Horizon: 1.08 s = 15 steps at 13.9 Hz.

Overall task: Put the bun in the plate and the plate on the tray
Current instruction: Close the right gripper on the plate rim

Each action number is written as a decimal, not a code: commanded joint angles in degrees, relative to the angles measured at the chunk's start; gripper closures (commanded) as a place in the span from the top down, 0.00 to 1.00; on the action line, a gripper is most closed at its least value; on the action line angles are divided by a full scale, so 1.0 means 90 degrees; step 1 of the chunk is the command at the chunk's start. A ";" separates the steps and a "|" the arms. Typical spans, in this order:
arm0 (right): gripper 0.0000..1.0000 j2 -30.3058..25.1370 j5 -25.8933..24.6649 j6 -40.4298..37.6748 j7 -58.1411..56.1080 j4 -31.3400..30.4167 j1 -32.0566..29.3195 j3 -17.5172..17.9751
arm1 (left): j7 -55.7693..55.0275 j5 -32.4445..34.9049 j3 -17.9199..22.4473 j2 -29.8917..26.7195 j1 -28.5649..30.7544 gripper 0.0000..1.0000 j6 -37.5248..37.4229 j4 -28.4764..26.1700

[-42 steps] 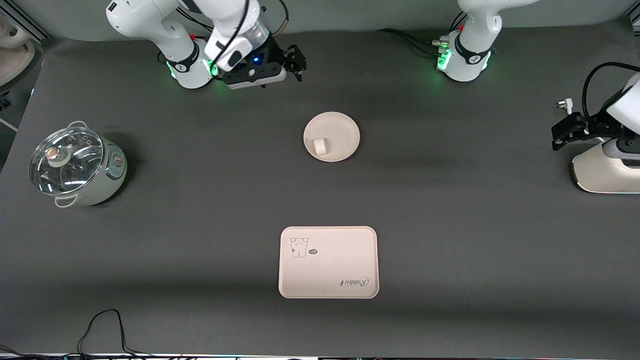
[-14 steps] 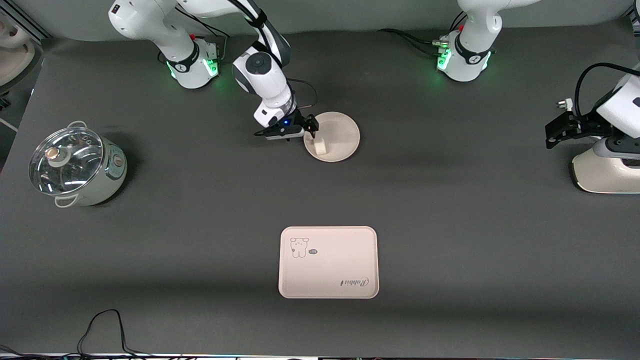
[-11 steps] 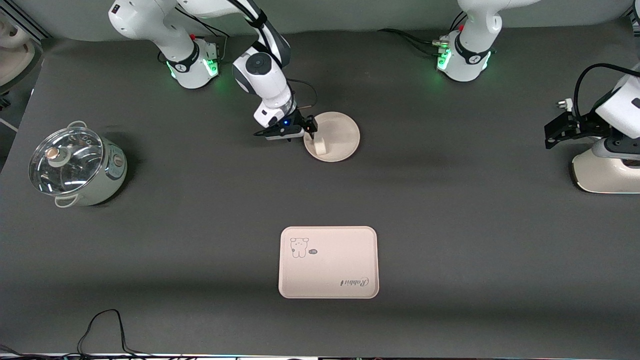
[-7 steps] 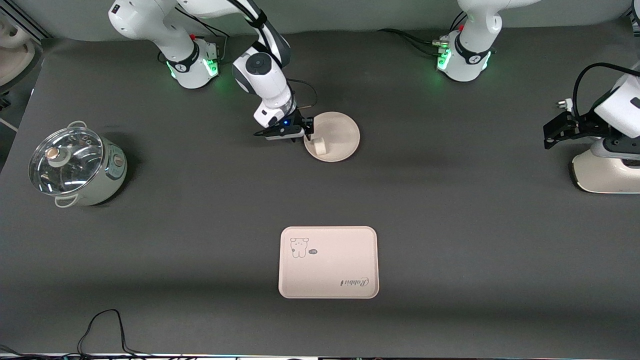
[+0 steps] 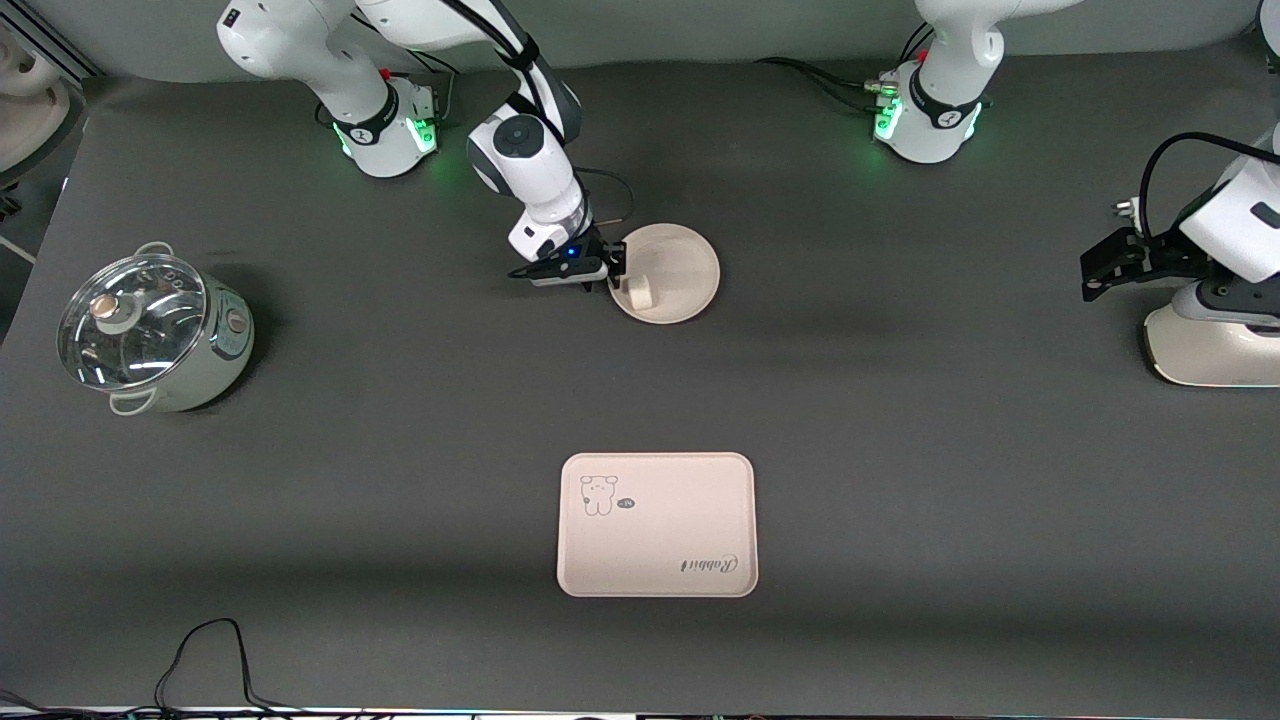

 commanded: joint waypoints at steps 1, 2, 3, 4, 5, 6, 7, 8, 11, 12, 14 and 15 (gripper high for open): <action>0.51 0.0006 0.0044 0.0116 0.0138 0.0033 0.0060 -0.0019 | -0.0058 -0.0055 0.0025 0.0079 -0.0080 1.00 -0.0002 0.0174; 0.51 -0.0004 0.0063 0.0097 0.0147 0.0042 0.0060 -0.0019 | -0.0058 -0.0055 0.0025 0.0079 -0.0080 1.00 -0.0012 0.0174; 0.48 -0.0004 0.0073 0.0087 0.0147 0.0052 0.0060 -0.0019 | -0.0048 -0.0055 0.0025 0.0079 -0.0080 1.00 -0.0021 0.0203; 0.43 -0.0013 0.0083 0.0087 0.0147 0.0052 0.0060 -0.0019 | -0.0038 -0.0055 0.0025 0.0079 -0.0070 1.00 -0.0031 0.0232; 0.37 -0.0013 0.0083 0.0077 0.0147 0.0052 0.0060 -0.0019 | -0.0019 -0.0055 0.0025 0.0079 -0.0070 1.00 -0.0031 0.0232; 0.31 -0.0013 0.0083 0.0077 0.0138 0.0052 0.0060 -0.0019 | -0.0018 -0.0055 0.0016 0.0079 -0.0070 1.00 -0.0031 0.0232; 0.28 -0.0013 0.0083 0.0077 0.0138 0.0052 0.0060 -0.0019 | -0.0018 -0.0065 0.0016 0.0089 -0.0080 1.00 -0.0022 0.0232; 0.23 -0.0013 0.0083 0.0077 0.0138 0.0052 0.0060 -0.0019 | -0.0018 -0.0065 0.0016 0.0089 -0.0090 1.00 -0.0012 0.0242; 0.05 -0.0013 0.0083 0.0068 0.0138 0.0052 0.0060 -0.0019 | -0.0009 -0.0084 0.0016 0.0108 -0.0080 1.00 -0.0021 0.0242; 0.01 -0.0023 0.0083 0.0067 0.0128 0.0052 0.0060 -0.0019 | -0.0009 -0.0094 0.0016 0.0109 -0.0090 1.00 -0.0021 0.0242; 0.00 -0.0062 0.0083 0.0067 0.0089 0.0052 0.0050 -0.0019 | -0.0018 -0.0084 0.0025 0.0099 -0.0090 1.00 -0.0041 0.0242; 0.00 -0.0159 0.0083 0.0058 0.0050 0.0052 0.0002 -0.0029 | -0.0018 -0.0084 0.0025 0.0109 -0.0090 1.00 -0.0031 0.0232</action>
